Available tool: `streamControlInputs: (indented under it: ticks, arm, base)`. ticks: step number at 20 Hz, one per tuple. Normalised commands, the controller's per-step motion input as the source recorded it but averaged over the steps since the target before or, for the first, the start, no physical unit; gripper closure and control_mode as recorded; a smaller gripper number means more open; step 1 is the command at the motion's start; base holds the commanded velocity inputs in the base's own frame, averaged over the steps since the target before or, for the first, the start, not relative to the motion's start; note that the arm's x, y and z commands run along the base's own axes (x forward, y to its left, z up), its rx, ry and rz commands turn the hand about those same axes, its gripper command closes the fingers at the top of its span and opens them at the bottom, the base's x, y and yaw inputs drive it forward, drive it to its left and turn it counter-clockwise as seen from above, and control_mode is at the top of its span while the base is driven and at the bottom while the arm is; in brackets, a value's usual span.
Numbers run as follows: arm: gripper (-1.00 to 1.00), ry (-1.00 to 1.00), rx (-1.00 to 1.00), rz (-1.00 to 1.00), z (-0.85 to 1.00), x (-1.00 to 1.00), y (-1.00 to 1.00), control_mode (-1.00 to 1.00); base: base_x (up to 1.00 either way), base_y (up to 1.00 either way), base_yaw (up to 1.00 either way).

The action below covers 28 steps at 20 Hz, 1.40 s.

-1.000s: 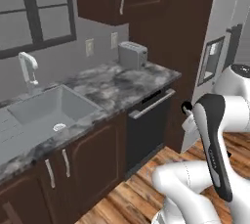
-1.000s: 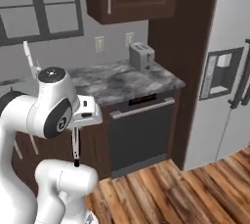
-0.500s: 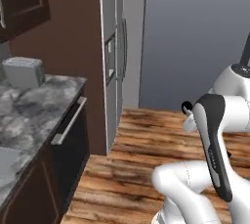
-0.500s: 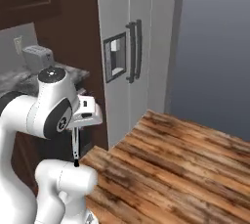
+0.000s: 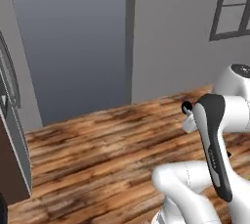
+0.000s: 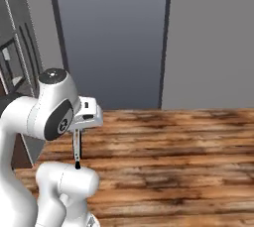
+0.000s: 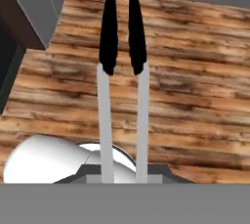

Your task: Take the tongs from the drawer on the right and place them on the dining counter next to the tray containing the hot dog.

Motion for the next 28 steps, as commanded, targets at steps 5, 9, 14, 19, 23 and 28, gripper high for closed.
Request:
streamControlInputs:
  ticks: [5, 9, 14, 19, 23, 28]
  arm:
    - [1.00, 0.00, 0.00, 0.00, 0.00, 0.00, 0.00, 1.00]
    - [1.00, 0.00, 0.00, 0.00, 0.00, 0.00, 0.00, 1.00]
    - [1.00, 0.00, 0.00, 0.00, 0.00, 0.00, 0.00, 1.00]
    - [1.00, 0.00, 0.00, 0.00, 0.00, 0.00, 0.00, 1.00]
    - [1.00, 0.00, 0.00, 0.00, 0.00, 0.00, 0.00, 1.00]
    - [1.00, 0.00, 0.00, 0.00, 0.00, 0.00, 0.00, 1.00]
  base:
    - [0.00, 0.00, -0.92]
    - [0.00, 0.00, -0.92]
    - [0.08, 0.00, -0.87]
    - [0.81, 0.04, -0.52]
    - [1.00, 0.06, -0.23]
    - [1.00, 0.47, -0.35]
